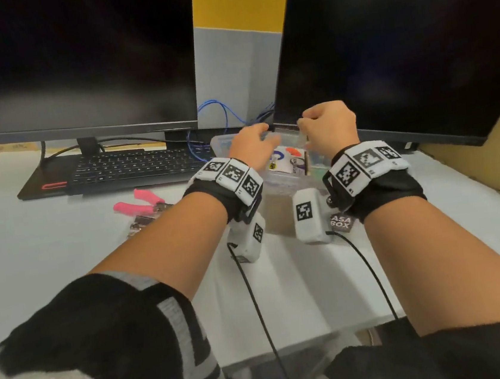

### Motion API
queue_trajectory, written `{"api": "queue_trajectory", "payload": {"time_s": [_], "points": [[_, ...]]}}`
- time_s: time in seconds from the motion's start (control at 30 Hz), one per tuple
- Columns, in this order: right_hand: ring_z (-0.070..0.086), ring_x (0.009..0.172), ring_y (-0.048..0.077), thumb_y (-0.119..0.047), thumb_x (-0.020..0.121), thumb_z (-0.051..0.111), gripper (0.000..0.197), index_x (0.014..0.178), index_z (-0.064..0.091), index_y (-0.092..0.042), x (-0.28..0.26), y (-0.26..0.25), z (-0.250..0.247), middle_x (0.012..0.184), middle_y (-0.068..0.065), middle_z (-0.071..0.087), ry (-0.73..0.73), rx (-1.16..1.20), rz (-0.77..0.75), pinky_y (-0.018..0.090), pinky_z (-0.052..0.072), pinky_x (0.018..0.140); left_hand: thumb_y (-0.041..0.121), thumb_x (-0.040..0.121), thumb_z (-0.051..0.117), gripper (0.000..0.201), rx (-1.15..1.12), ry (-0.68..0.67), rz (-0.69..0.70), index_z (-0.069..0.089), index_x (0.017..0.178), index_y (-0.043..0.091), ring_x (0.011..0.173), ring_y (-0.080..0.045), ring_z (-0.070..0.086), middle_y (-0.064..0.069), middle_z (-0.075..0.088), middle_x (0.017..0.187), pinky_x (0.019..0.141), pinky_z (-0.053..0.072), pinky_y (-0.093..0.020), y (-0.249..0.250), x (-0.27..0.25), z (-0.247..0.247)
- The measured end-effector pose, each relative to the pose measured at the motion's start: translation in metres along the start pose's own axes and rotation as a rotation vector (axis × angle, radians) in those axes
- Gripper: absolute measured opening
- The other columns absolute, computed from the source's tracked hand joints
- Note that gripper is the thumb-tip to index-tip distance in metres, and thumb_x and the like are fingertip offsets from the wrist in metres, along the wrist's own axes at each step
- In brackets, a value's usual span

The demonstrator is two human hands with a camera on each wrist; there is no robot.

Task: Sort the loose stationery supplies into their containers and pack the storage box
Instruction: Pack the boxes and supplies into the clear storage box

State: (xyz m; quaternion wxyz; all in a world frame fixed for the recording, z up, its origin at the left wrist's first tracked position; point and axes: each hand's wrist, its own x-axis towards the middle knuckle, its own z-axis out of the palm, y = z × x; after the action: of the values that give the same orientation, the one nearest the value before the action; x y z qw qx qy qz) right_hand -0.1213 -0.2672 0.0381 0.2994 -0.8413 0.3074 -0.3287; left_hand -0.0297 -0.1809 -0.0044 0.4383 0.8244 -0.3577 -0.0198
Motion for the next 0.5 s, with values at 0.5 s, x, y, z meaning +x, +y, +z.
{"api": "queue_trajectory", "payload": {"time_s": [0.5], "points": [[0.048, 0.066, 0.018, -0.023, 0.087, 0.057, 0.024, 0.069, 0.050, -0.008, -0.015, 0.044, -0.009, 0.070, 0.004, 0.050, -0.264, -0.292, 0.159, 0.025, 0.038, 0.056, 0.026, 0.099, 0.044, 0.050, 0.125, -0.310, -0.096, 0.033, 0.144, 0.008, 0.139, -0.027, 0.026, -0.014, 0.025, 0.153, 0.110, 0.022, -0.032, 0.012, -0.006, 0.012]]}}
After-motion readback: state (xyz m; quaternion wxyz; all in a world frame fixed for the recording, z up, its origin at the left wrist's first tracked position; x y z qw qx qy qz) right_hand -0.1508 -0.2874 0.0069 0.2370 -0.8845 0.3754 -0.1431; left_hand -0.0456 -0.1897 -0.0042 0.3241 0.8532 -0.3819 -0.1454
